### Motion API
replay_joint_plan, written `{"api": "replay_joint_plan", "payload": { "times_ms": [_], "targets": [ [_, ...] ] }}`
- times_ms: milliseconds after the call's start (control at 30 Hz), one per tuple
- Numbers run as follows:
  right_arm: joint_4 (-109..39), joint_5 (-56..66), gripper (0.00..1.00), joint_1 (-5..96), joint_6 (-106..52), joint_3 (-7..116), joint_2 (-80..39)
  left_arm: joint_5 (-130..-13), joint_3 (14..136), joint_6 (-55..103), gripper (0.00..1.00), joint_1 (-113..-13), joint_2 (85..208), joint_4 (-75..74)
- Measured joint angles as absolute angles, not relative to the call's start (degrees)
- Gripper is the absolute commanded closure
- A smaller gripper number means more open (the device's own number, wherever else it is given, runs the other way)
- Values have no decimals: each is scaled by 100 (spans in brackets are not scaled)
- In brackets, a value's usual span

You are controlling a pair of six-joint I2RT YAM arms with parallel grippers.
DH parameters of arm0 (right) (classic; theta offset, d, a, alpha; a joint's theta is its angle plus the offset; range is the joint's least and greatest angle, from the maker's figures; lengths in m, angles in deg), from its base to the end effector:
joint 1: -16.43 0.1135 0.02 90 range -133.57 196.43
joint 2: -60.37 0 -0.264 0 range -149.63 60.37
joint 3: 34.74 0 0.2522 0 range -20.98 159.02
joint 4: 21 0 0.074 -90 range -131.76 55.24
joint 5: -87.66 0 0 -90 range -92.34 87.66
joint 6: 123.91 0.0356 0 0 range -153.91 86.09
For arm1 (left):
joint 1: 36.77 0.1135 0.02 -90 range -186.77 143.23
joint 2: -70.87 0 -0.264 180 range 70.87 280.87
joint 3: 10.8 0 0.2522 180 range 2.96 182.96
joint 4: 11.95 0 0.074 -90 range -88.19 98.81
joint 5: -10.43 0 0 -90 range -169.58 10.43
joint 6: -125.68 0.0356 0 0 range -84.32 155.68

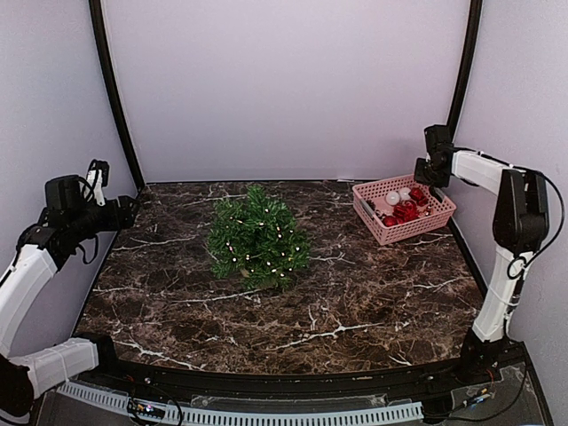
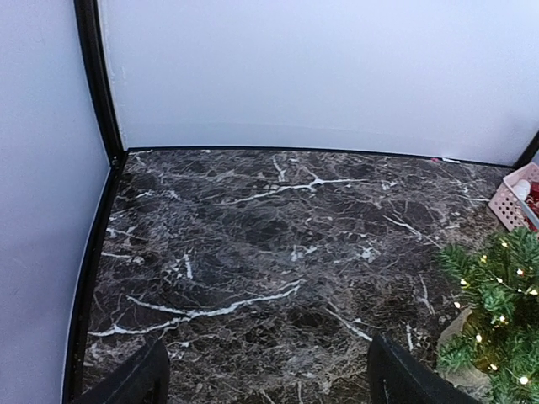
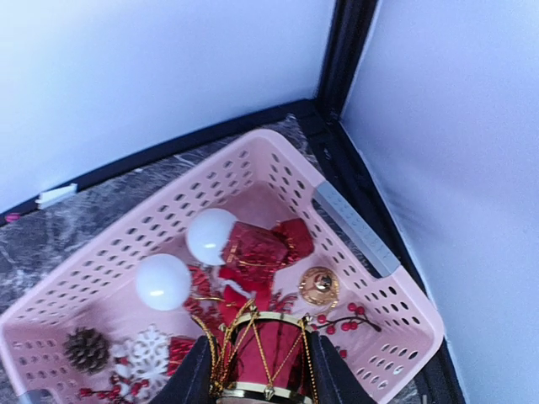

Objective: Decorate the small christmas tree
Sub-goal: Pick up the ornament drum from the bin.

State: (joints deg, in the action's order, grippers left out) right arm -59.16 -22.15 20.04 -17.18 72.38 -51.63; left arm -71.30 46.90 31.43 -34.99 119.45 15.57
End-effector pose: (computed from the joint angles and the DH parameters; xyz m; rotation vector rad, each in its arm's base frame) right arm 0.4486 0.0162 0.2635 0.4305 2.2362 -0.2161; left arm 0.1981 0.0010 0.3170 -0.0010 1.8919 -0.1659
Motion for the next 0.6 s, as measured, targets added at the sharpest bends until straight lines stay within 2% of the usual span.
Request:
{"api": "replay_joint_plan", "payload": {
  "times_ms": [233,400,600],
  "targets": [
    [-5630,-711,71,2015,-1425,6581,-4228,-6182,4622,3029,17,-3748,11707,1207],
    [-5575,331,71,2273,-1222,6034,-3424,-6009,4847,2837,17,-5097,11755,1000],
    [-5472,1579,71,3261,-1084,5805,-2532,-5712,5350,2483,17,-6504,12157,427]
  ]
}}
